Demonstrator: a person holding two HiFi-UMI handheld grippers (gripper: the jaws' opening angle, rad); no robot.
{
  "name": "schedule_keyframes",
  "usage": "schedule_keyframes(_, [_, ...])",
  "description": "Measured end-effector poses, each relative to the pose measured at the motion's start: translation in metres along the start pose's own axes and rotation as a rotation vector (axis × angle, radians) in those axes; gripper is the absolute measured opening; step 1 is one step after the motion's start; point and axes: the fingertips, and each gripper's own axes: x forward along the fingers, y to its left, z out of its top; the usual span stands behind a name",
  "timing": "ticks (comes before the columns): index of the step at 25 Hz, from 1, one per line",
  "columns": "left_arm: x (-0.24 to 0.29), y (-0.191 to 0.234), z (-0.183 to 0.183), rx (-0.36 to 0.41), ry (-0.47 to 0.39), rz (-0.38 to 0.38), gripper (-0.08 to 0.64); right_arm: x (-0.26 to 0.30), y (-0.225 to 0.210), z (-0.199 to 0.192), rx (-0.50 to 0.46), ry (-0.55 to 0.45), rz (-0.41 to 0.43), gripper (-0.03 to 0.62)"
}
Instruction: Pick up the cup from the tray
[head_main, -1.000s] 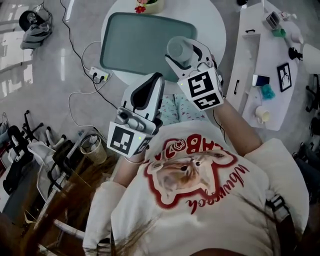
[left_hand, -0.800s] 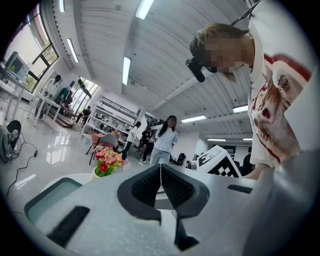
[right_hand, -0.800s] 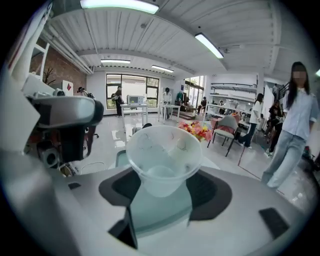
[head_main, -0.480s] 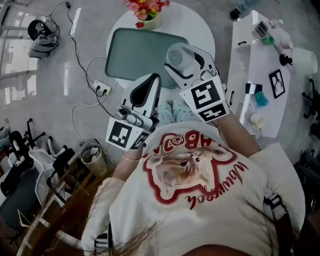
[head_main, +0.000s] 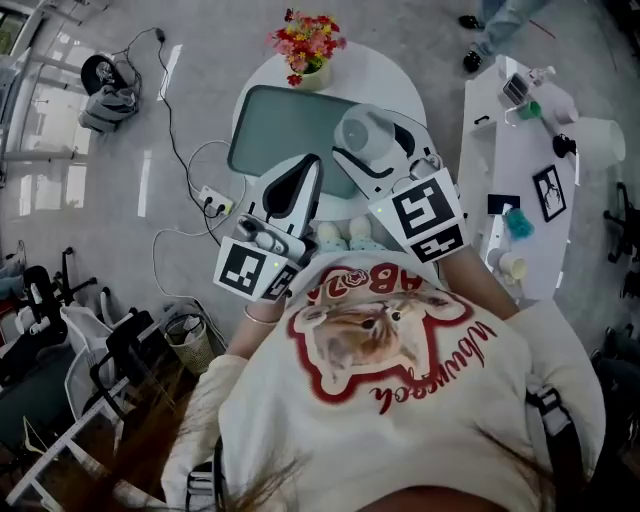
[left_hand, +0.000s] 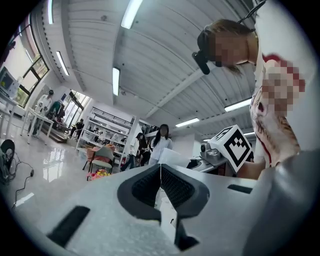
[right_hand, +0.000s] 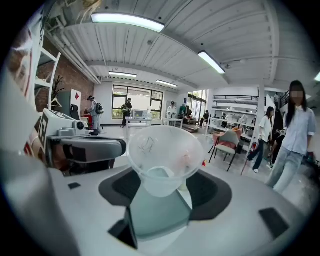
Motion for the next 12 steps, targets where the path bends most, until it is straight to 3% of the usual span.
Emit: schedule_keyframes(12, [0.005, -0.009, 0.008, 0.025, -0.041, -0.004, 0.015, -0.018, -0.003, 0.015, -0.024, -0.059, -0.012, 0.296])
